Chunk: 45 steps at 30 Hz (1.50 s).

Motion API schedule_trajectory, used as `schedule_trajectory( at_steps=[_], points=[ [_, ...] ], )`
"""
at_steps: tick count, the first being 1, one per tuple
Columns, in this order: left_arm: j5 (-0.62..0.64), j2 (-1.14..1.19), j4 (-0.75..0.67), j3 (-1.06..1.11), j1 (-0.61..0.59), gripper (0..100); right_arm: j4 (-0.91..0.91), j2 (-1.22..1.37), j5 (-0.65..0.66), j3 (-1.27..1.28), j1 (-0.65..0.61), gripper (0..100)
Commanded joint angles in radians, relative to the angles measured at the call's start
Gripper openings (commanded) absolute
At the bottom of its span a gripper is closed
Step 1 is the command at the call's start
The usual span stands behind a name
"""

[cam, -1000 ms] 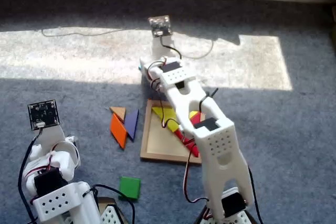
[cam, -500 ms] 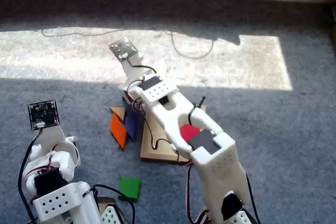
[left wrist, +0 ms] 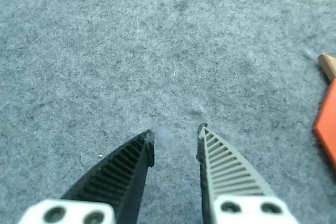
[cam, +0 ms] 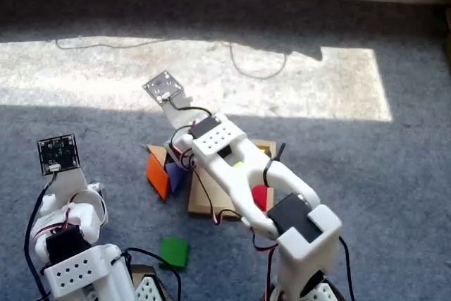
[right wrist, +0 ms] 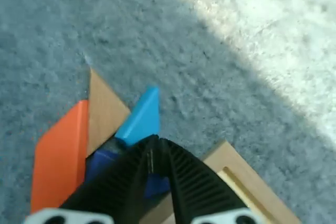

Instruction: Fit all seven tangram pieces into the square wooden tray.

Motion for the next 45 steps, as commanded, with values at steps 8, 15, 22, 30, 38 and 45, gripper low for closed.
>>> schedule_trajectory(
  at_steps=[8,15,22,30,38,45],
  points=[
    [-0.009,-0.008,-0.002,-0.005,-0.007,14,0.081,-0.237,0.003,-0.005,-0.002,0.5],
    [-0.009,-0.008,-0.002,-0.005,-0.007,14,0.087,-0.32,-0.02,-0.012,0.031,0.5],
    [-0.009,-0.008,0.0,-0.005,-0.007,14,-0.219,-0.314,-0.374,0.01,0.153,0.5],
    [-0.009,-0.008,0.0,-0.005,-0.007,14,-0.621,-0.139,-0.428,0.153,0.156,0.5],
    [-0.009,-0.008,0.0,-0.005,-0.007,14,-0.674,0.018,-0.43,0.143,0.159,0.5],
    [-0.009,-0.008,0.0,-0.005,-0.007,14,-0.676,0.021,-0.434,0.145,0.156,0.5]
  ],
)
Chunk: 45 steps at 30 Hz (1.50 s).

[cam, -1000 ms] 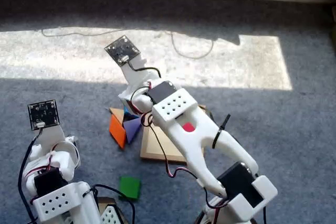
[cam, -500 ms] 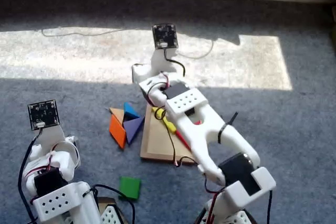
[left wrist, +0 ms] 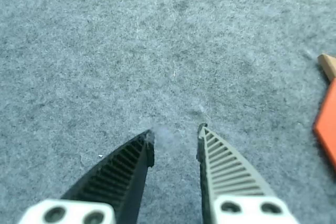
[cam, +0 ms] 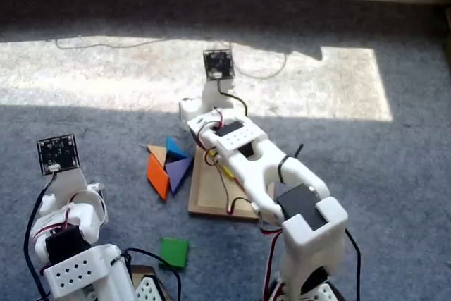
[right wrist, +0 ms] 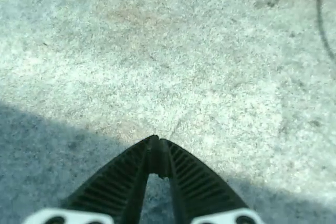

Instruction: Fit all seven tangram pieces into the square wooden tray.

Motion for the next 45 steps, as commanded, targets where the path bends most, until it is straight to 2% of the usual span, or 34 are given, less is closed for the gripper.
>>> schedule_trajectory(
  at_steps=[1,8,23,30,34,40,43,45],
  points=[
    [-0.009,-0.008,0.0,-0.005,-0.007,14,-0.038,-0.019,-0.012,-0.019,0.01,0.5],
    [-0.009,-0.008,0.002,-0.007,-0.007,14,-0.239,-0.016,-0.012,-0.01,0.002,0.5],
    [-0.009,-0.008,0.005,-0.015,-0.019,14,-0.24,-0.022,-0.006,0.101,-0.209,0.5],
    [-0.003,-0.008,0.0,-0.035,-0.111,14,-0.251,-0.093,-0.003,0.174,-0.303,0.5],
    [-0.002,-0.008,-0.002,-0.035,-0.113,14,-0.364,-0.171,0.135,0.282,-0.325,0.5],
    [-0.002,-0.008,0.0,-0.033,-0.107,14,-0.549,-0.216,0.358,0.453,-0.282,0.5],
    [-0.002,-0.008,0.0,-0.033,-0.107,14,-0.512,-0.3,0.39,0.493,-0.245,0.5],
    [-0.002,-0.008,0.0,-0.031,-0.107,14,-0.403,-0.387,0.39,0.493,-0.22,0.5]
  ],
)
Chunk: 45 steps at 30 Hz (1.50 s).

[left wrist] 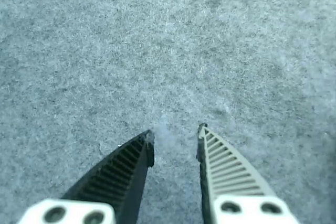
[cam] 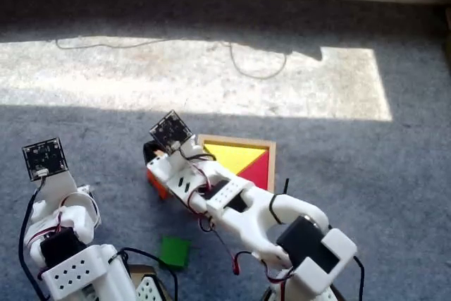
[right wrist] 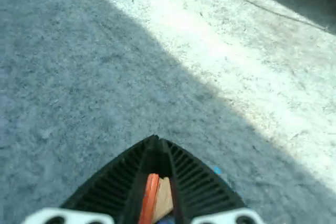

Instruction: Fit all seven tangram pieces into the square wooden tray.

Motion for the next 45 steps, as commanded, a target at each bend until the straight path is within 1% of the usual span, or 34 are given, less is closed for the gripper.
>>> schedule_trajectory(
  at_steps=[1,3,6,8,10,11,14,18,20,23,25,32,39,45],
  points=[
    [-0.002,-0.008,0.0,-0.031,-0.008,14,0.163,-0.193,0.023,-0.008,0.056,0.5],
    [-0.002,-0.008,0.0,-0.03,-0.008,14,0.369,-0.289,0.023,-0.008,0.082,1.9],
    [-0.002,-0.008,0.0,-0.028,-0.008,14,0.684,-0.424,0.023,-0.074,0.131,8.0],
    [-0.005,-0.008,0.0,-0.027,-0.008,14,0.848,-0.475,0.021,-0.139,0.157,13.5],
    [-0.006,-0.008,0.0,-0.025,-0.008,14,0.949,-0.483,0.021,-0.194,0.159,17.6],
    [-0.006,-0.008,0.0,-0.025,-0.008,14,0.957,-0.476,0.021,-0.214,0.151,18.9],
    [-0.006,-0.008,0.0,-0.025,-0.008,14,0.905,-0.403,0.02,-0.223,0.099,20.6],
    [-0.008,-0.008,0.002,-0.025,-0.008,14,0.832,-0.223,-0.046,-0.237,0.068,20.9],
    [-0.008,-0.008,0.002,-0.025,-0.008,14,0.788,-0.137,-0.048,-0.277,0.067,24.2],
    [-0.008,-0.008,0.003,-0.024,-0.008,14,0.777,-0.031,-0.051,-0.329,0.067,31.7],
    [-0.008,-0.008,0.003,-0.024,-0.008,14,0.777,0.01,-0.049,-0.358,0.065,33.4],
    [-0.008,-0.008,0.003,-0.024,-0.008,14,0.774,0.073,-0.048,-0.38,0.018,33.2],
    [-0.008,-0.008,0.005,-0.024,-0.007,14,0.69,0.148,-0.048,-0.38,0.054,32.7],
    [-0.008,-0.008,0.005,-0.024,-0.007,14,0.69,0.15,-0.046,-0.38,0.074,19.2]
  ],
)
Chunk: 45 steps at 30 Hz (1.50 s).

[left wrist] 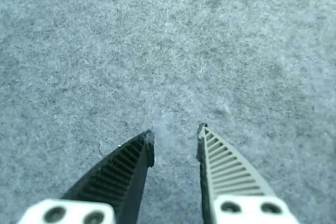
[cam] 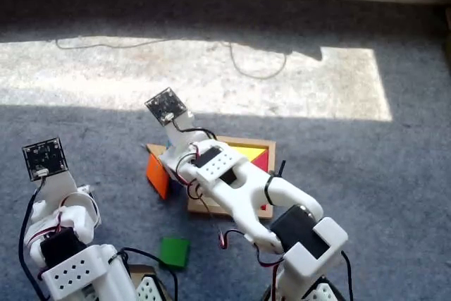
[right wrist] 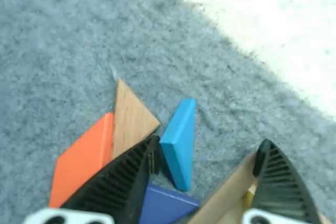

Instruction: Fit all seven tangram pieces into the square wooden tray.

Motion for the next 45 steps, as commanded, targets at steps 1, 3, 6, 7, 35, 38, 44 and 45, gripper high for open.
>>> schedule_trajectory(
  at_steps=[1,3,6,7,35,38,44,45],
  points=[
    [-0.008,-0.008,0.005,-0.024,-0.007,14,-0.01,0.005,-0.005,-0.038,0.015,17.4],
    [-0.008,-0.008,0.005,-0.024,-0.007,14,-0.01,0.005,-0.005,-0.038,0.021,14.4],
    [-0.008,-0.008,0.005,-0.024,-0.007,14,-0.01,0.005,-0.005,-0.038,0.039,11.1],
    [-0.008,-0.008,0.005,-0.024,-0.007,14,-0.01,0.005,-0.005,-0.038,0.042,9.9],
    [-0.008,-0.008,0.0,-0.022,-0.007,15,0.519,-0.883,0.172,0.236,0.185,0.5],
    [-0.008,-0.008,0.0,-0.019,-0.007,15,0.607,-0.891,0.224,0.265,0.202,0.5],
    [-0.009,-0.008,-0.002,-0.012,-0.007,15,0.642,-0.9,0.353,0.358,0.226,0.5],
    [-0.009,-0.008,-0.002,-0.012,-0.007,15,0.644,-0.9,0.37,0.377,0.223,0.5]
  ],
)
